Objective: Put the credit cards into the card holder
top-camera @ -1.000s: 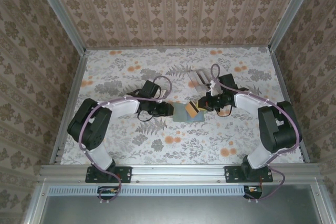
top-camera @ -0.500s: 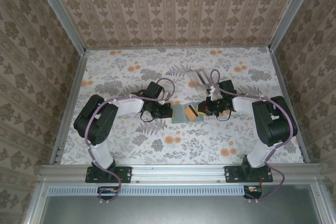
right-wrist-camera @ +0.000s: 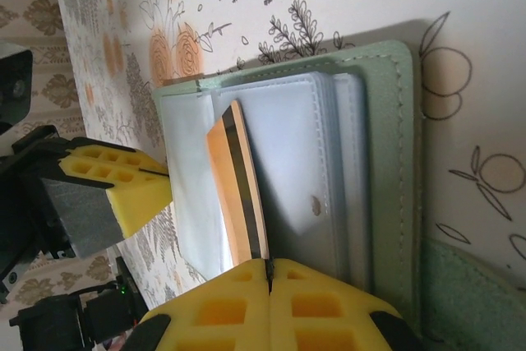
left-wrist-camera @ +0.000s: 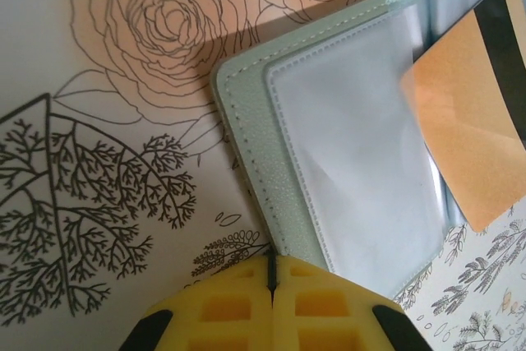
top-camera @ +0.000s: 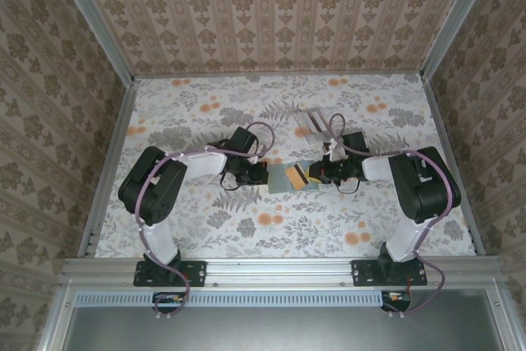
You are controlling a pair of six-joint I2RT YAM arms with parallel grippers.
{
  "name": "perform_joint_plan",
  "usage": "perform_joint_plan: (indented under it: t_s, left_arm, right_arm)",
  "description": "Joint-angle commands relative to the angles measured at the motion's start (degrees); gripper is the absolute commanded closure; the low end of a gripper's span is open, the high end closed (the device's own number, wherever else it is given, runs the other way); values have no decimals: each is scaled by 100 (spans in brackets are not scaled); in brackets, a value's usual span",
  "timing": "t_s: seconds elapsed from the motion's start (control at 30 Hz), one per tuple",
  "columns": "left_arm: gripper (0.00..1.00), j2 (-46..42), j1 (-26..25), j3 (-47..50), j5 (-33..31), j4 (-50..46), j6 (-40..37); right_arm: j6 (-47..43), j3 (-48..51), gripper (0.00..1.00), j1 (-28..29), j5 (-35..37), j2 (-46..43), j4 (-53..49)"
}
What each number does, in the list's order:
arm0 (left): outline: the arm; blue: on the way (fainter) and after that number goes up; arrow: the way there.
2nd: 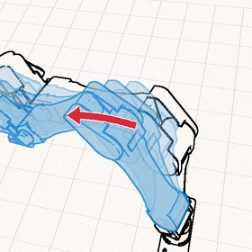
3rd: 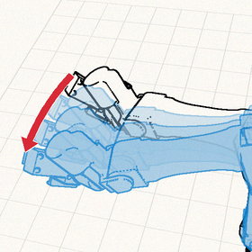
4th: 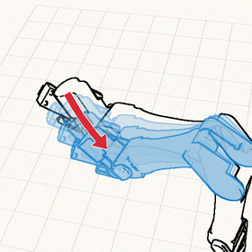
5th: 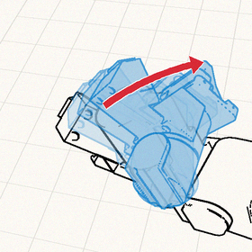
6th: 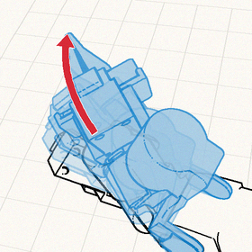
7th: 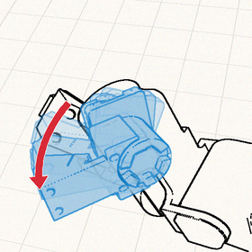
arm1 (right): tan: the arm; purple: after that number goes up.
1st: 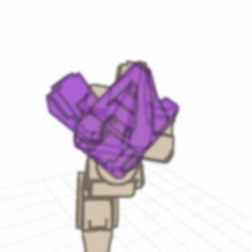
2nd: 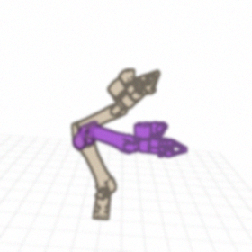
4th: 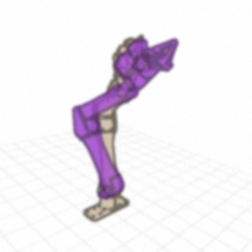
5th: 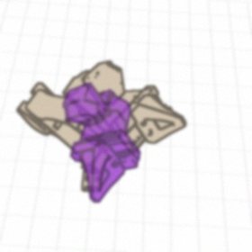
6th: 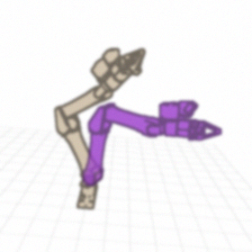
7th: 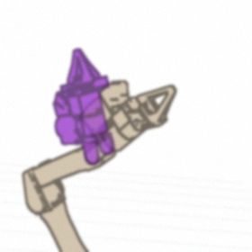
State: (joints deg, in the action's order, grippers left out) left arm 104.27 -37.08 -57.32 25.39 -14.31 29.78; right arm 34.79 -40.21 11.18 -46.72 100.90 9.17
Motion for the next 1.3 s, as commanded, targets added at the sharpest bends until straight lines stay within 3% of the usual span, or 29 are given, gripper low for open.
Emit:
perform_joint_plan:
  t_s: [0.0, 0.53, 1.27]
  left_arm:
    - [97, 68, 17, -126, -71, -184, -169]
    - [98, -23, 43, 92, -14, 197, -49]
    - [100, -76, 85, 129, -104, 215, 38]
  right_arm:
    - [243, 76, 100, 19, -57, 140, 471]
    - [1037, 425, 100, 479, 553, 244, 1887]
    - [979, 41, 95, 1349, 880, 345, 1261]
